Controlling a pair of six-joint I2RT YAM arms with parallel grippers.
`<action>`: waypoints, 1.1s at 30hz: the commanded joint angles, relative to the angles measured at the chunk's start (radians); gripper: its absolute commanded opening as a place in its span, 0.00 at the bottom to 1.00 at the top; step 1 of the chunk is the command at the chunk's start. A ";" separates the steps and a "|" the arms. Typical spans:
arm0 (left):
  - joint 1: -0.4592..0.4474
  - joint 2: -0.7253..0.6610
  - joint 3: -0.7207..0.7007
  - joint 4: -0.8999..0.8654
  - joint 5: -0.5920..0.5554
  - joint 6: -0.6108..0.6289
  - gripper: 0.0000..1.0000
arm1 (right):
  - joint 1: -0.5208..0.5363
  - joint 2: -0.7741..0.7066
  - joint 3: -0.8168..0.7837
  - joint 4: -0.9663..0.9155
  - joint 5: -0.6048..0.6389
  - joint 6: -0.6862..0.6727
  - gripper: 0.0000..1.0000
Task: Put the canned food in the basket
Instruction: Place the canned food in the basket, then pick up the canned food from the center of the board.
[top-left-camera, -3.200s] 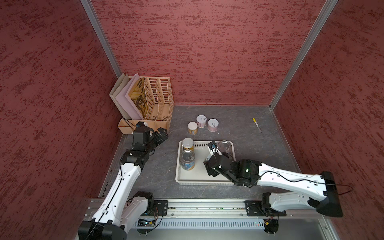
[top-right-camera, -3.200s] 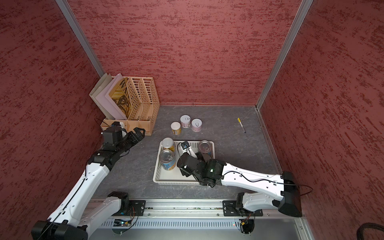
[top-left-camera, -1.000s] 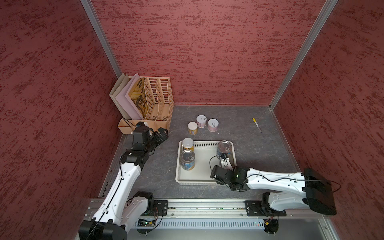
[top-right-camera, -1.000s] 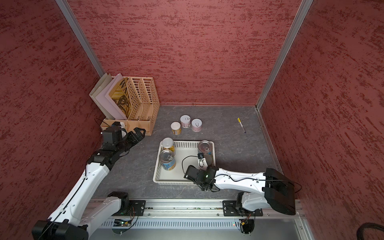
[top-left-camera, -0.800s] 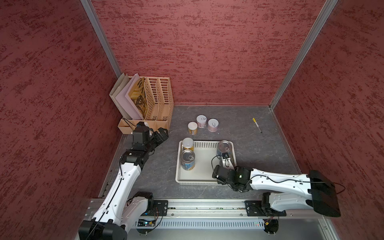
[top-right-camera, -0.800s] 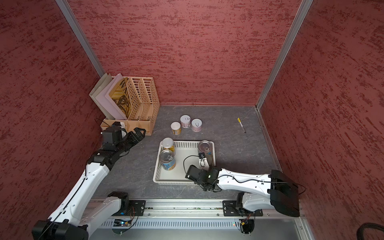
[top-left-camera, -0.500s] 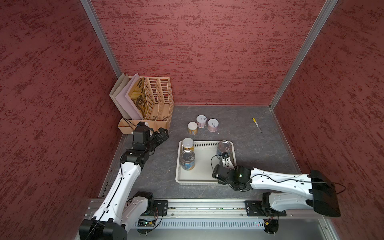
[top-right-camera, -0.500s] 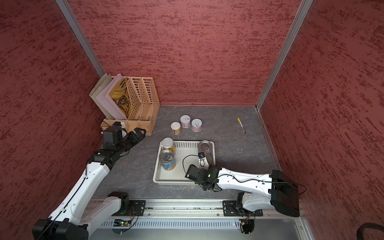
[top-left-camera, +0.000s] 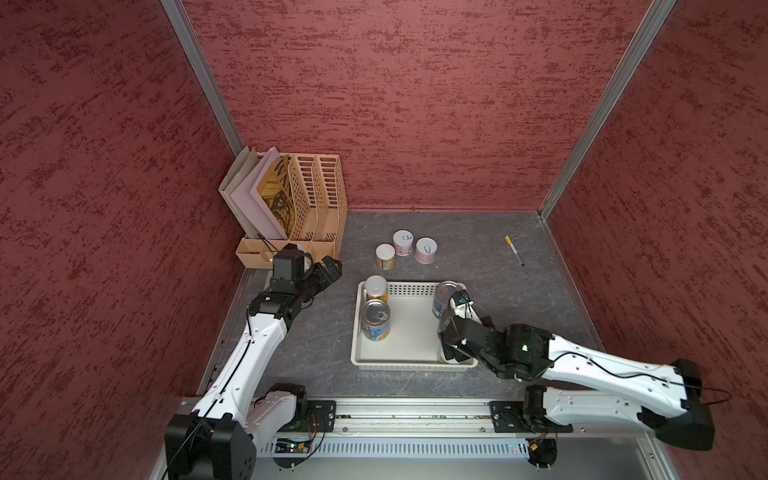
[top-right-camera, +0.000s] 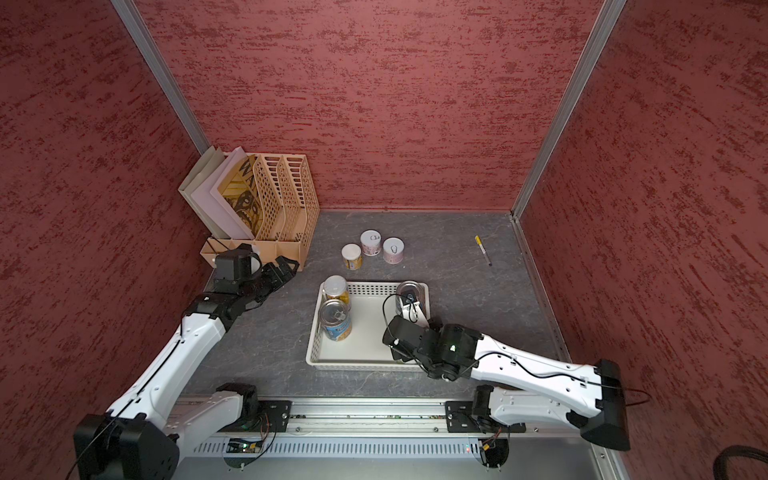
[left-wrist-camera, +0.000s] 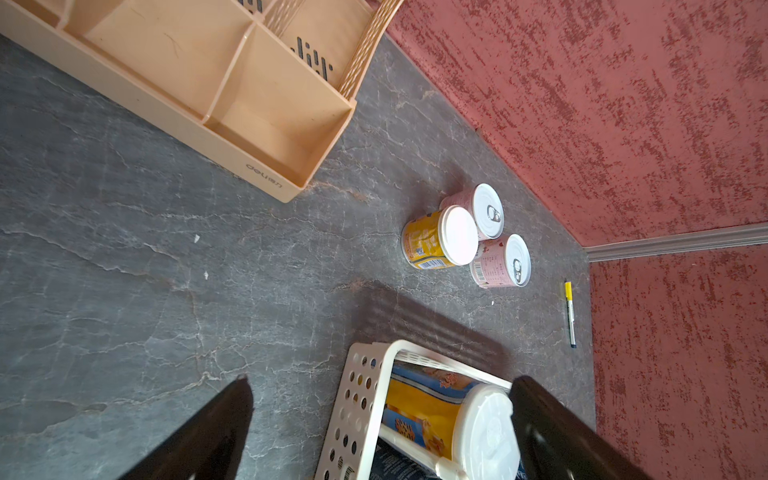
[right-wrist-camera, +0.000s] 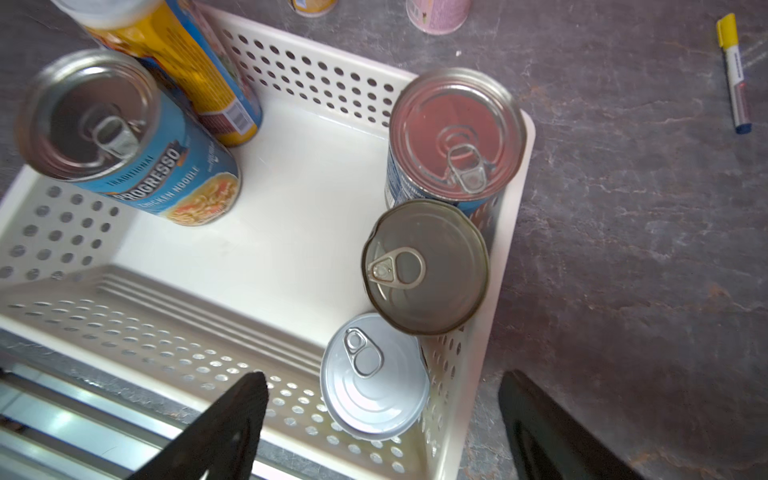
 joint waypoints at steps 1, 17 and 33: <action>-0.045 0.058 0.080 0.014 0.020 0.046 1.00 | -0.002 -0.074 -0.001 0.081 0.066 -0.088 0.95; -0.249 0.622 0.639 -0.144 -0.183 0.256 1.00 | -0.006 -0.353 -0.191 0.476 0.060 -0.263 0.98; -0.352 1.036 1.008 -0.321 -0.261 0.420 1.00 | -0.006 -0.208 -0.147 0.442 -0.003 -0.228 0.98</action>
